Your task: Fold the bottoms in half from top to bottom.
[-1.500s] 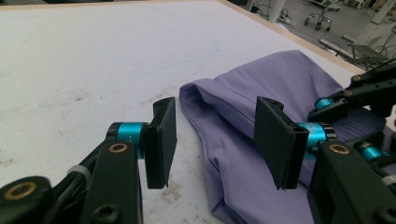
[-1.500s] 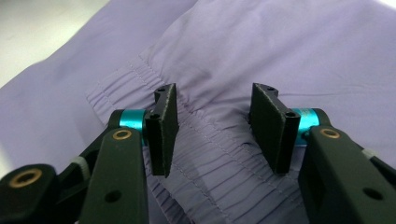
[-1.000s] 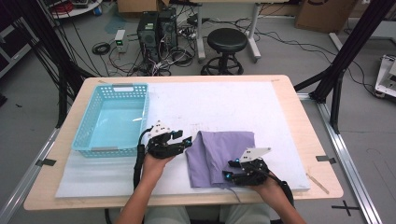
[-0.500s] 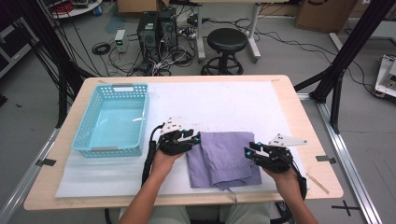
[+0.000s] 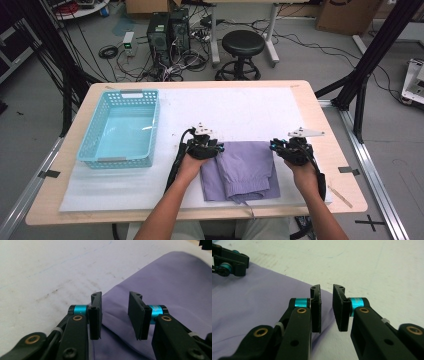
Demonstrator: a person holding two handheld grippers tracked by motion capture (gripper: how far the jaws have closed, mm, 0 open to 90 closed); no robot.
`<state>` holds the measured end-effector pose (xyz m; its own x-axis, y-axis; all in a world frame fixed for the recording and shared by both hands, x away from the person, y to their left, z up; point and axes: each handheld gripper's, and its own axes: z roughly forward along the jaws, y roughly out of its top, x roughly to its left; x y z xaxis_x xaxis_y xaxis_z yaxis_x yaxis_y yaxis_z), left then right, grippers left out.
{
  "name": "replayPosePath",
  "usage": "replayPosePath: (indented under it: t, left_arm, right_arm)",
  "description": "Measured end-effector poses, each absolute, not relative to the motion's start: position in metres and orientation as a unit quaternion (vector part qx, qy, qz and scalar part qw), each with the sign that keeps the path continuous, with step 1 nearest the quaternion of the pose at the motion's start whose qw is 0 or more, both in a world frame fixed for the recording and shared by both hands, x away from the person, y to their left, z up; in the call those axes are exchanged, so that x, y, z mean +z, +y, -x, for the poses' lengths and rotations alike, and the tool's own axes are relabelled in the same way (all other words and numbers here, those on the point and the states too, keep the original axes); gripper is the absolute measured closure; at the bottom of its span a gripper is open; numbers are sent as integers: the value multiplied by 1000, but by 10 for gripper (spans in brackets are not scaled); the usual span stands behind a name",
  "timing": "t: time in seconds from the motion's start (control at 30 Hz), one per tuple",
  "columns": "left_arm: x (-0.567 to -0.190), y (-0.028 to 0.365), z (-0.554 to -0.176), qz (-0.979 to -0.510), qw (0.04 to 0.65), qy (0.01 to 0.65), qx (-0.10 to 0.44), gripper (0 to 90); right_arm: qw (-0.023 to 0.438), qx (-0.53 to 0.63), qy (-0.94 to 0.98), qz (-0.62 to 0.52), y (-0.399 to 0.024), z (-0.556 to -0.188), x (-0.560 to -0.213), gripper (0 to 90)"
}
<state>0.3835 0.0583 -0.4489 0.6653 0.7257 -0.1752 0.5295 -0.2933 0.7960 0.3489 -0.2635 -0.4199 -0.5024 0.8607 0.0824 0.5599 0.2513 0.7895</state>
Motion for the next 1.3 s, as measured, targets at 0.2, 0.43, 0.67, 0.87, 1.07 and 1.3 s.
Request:
replayPosePath:
  t: [0.2,0.43,0.67,0.87,1.07,1.3]
  left_arm:
    - [-450,59,-384,-804,427,395,123,686]
    - [-447,65,-384,-798,411,416,142,642]
    - [-445,71,-387,-782,438,423,134,602]
    - [-450,63,-385,-808,409,402,136,738]
    - [-450,65,-388,-799,422,406,136,866]
    - [-450,70,-392,-778,446,418,142,865]
  right_arm:
    - [167,378,793,-448,-246,-362,-429,780]
    - [156,354,788,-478,-251,-374,-444,775]
    - [160,382,768,-489,-267,-372,-436,692]
    - [159,347,778,-499,-262,-379,-445,588]
    - [155,352,788,-481,-261,-380,-445,893]
    - [180,373,773,-481,-261,-381,-442,892]
